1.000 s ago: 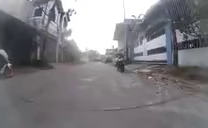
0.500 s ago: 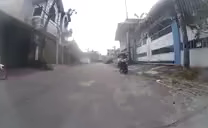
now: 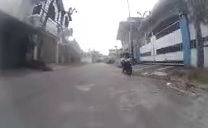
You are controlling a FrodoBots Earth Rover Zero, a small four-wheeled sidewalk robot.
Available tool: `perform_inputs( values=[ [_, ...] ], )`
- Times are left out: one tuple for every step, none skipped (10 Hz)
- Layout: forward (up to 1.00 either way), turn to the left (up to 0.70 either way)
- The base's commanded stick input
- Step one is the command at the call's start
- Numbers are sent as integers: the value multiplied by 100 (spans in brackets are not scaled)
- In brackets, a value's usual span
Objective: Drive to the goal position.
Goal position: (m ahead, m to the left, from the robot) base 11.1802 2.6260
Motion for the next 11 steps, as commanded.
perform_inputs(
  values=[
    [100,0],
    [100,0],
    [100,0],
    [100,0],
    [100,0],
    [100,0],
    [100,0],
    [100,0],
    [100,1],
    [100,7],
    [100,13]
  ],
)
